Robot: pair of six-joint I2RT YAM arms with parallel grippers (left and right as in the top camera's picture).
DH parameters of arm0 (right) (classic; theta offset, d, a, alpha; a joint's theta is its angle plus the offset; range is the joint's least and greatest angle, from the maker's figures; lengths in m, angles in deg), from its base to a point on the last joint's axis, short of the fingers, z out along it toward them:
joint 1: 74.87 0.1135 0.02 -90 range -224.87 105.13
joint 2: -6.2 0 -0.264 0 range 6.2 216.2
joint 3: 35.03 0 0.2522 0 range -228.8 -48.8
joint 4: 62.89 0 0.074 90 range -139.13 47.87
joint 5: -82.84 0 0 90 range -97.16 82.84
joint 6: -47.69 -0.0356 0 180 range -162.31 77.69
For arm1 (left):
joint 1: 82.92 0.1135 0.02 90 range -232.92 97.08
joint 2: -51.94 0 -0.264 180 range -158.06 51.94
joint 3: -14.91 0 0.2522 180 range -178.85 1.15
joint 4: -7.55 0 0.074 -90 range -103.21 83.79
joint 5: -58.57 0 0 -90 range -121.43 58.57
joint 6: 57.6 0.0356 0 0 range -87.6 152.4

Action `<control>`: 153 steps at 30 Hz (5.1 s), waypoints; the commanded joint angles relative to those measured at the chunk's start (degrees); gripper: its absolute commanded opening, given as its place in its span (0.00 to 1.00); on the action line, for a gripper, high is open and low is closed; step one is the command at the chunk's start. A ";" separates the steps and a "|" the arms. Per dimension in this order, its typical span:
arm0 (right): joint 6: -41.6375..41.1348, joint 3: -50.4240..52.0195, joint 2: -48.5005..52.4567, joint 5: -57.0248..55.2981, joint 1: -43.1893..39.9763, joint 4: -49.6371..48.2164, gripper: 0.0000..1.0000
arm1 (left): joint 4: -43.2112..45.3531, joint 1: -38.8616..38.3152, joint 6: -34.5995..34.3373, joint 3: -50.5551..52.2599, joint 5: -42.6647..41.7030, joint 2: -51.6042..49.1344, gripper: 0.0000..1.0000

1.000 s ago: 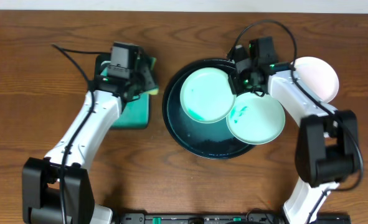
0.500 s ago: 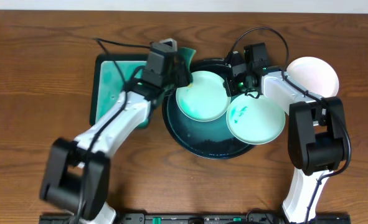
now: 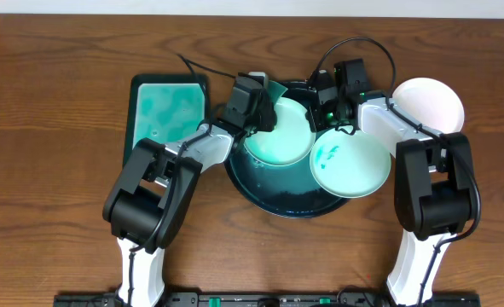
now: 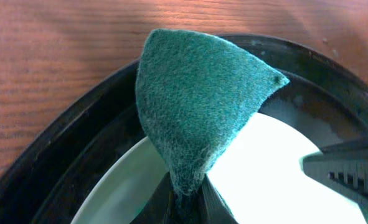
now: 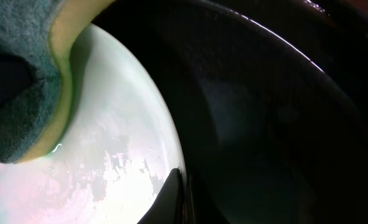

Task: Clean dirty plates on tray and stack at the side
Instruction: 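Scrub the upper mint plate again with the left gripper's sponge, then lift the mint plate with the right gripper and stack it on the white plate, then reach the right gripper to the remaining mint plate and grip its rim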

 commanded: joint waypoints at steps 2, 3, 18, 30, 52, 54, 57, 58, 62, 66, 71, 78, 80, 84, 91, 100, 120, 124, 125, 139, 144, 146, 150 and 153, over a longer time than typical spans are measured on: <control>-0.63 0.11 1.62 0.09 -0.15 0.09 0.01 | -1.36 0.35 9.07 -0.70 5.07 -0.63 0.07; -0.61 0.11 1.62 0.09 -0.15 0.11 0.01 | -1.60 0.35 9.44 -0.72 7.28 -0.63 0.07; -0.61 0.11 1.62 -0.17 -0.15 0.11 0.01 | -10.67 0.07 14.40 -0.72 15.15 5.60 0.08; -0.63 0.09 1.53 -0.55 -0.13 -0.33 0.01 | -17.27 2.40 10.34 -0.72 2.25 21.05 0.07; 19.87 0.04 -18.93 -48.61 13.81 -1.03 0.01 | -33.11 24.52 6.45 -0.70 11.89 23.34 0.07; 25.20 0.04 -19.78 -56.85 16.68 -2.49 0.01 | -33.14 24.52 6.45 -0.70 11.89 22.73 0.07; 34.03 0.04 -19.80 -65.81 20.06 -5.57 0.01 | -33.42 24.50 6.45 -0.70 11.89 21.84 0.07; 37.57 0.04 -19.76 -68.17 21.27 -6.51 0.01 | -33.59 24.52 6.43 -0.70 11.89 21.46 0.07; 46.42 0.04 -19.78 -75.43 25.00 -11.50 0.01 | -33.77 24.52 6.43 -0.70 11.89 19.93 0.07; 53.75 0.04 -19.78 -80.04 27.21 -16.46 0.01 | -33.99 24.52 6.43 -0.70 11.89 19.32 0.07; 61.05 0.04 -19.78 -82.03 29.73 -17.94 0.01 | -33.99 24.52 6.45 -0.70 11.89 19.32 0.07; 65.26 0.04 -19.78 -85.02 31.54 -19.65 0.01 | -34.01 24.52 6.43 -0.70 11.89 19.32 0.07; 65.26 0.04 -19.78 -85.66 31.74 -19.63 0.01 | -34.18 24.52 6.43 -0.70 11.89 19.32 0.07; 63.89 0.04 -19.78 -86.07 31.65 -19.58 0.01 | -34.58 24.52 6.45 -0.70 11.89 19.32 0.07; 41.13 0.07 -19.76 -74.40 28.41 -9.03 0.01 | -34.60 24.52 6.45 -0.70 11.89 19.32 0.07; 15.17 -0.07 -22.60 -41.09 15.06 -1.53 0.01 | -34.67 24.52 6.45 -0.70 11.89 19.32 0.07; -16.41 0.09 -15.67 -8.90 -37.70 2.51 0.01 | -34.64 24.52 6.45 -0.70 11.87 19.32 0.07; -17.75 0.09 -12.24 -8.90 -41.68 1.25 0.01 | -34.84 24.52 6.45 -0.70 11.89 19.30 0.08; -17.70 0.09 -11.76 -8.92 -42.34 1.16 0.01 | -34.84 24.52 6.45 -0.70 11.89 19.30 0.07; -12.81 0.07 -14.19 11.69 -41.18 6.25 0.72 | -34.82 24.52 6.45 -0.70 11.89 19.30 0.07; -8.37 0.07 -17.18 8.13 -36.37 18.88 0.68 | -34.82 24.52 6.45 -0.70 11.87 19.30 0.07; -8.02 0.07 -17.94 3.85 -33.97 25.00 0.73 | -34.80 24.52 6.43 -0.70 11.87 19.30 0.07; -8.04 0.26 -17.84 -2.95 -29.83 33.77 0.72 | -34.77 24.52 6.43 -0.70 11.87 19.30 0.07; -8.00 1.01 -17.84 -4.09 -26.91 37.00 0.72 | -34.69 24.52 6.43 -0.70 11.87 19.30 0.07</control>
